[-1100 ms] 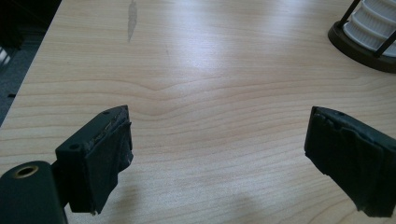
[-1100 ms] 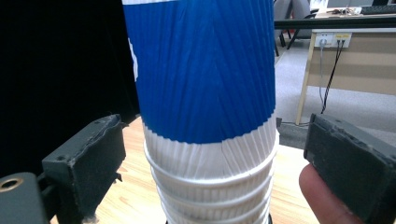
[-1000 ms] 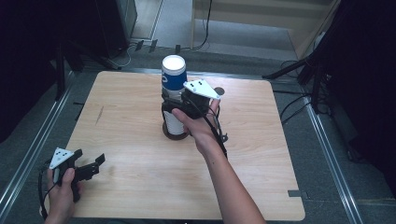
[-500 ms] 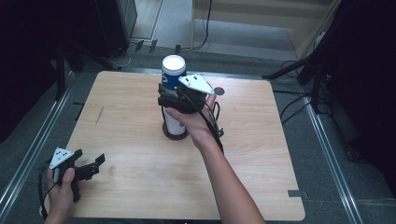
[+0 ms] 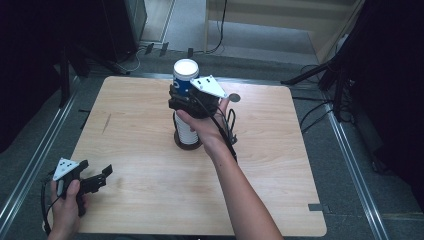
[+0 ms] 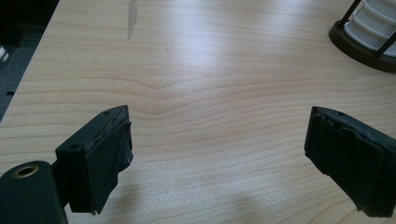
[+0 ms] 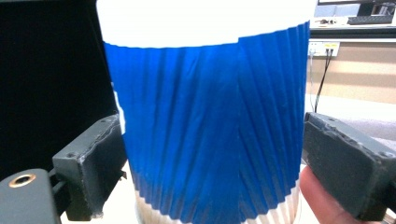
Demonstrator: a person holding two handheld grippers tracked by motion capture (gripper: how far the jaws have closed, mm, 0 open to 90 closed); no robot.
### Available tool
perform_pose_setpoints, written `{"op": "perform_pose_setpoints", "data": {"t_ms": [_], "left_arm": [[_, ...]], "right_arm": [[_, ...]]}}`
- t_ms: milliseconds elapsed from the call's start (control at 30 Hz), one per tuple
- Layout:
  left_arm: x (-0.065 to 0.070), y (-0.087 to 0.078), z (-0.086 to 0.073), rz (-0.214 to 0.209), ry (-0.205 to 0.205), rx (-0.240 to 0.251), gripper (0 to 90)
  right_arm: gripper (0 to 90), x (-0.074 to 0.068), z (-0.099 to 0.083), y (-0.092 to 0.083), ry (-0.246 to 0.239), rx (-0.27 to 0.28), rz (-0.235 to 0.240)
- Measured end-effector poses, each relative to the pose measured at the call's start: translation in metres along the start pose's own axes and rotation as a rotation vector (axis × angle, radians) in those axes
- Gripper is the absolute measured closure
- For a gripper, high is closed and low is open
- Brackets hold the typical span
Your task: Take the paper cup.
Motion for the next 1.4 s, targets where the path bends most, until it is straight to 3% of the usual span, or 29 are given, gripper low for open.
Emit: {"op": "perform_pose_setpoints", "data": {"t_ms": [400,933,1400], "left_arm": [[0.000,0.000,0.000,0.001,0.002,0.000,8.2],[0.000,0.000,0.000,0.002,0.004,-0.001,8.2],[0.000,0.000,0.000,0.000,0.004,0.002,8.2]], "right_arm": [[12.6,-0.001,-0.004,0.004,-0.029,0.013,-0.027],[17.8,-0.003,-0.003,0.004,-0.034,0.011,-0.009],[18.2,-0.006,0.013,-0.001,-0.026,0.043,-0.004]]}}
Point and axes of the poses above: each handheld gripper's, and its own axes: y roughly forward along the jaws, z roughly out of its top, x roughly to its right, the point moved 4 cm from there along y, roughly forward along the jaws, and after that the axes turned 11 degrees about y, right-handed, at the moved point
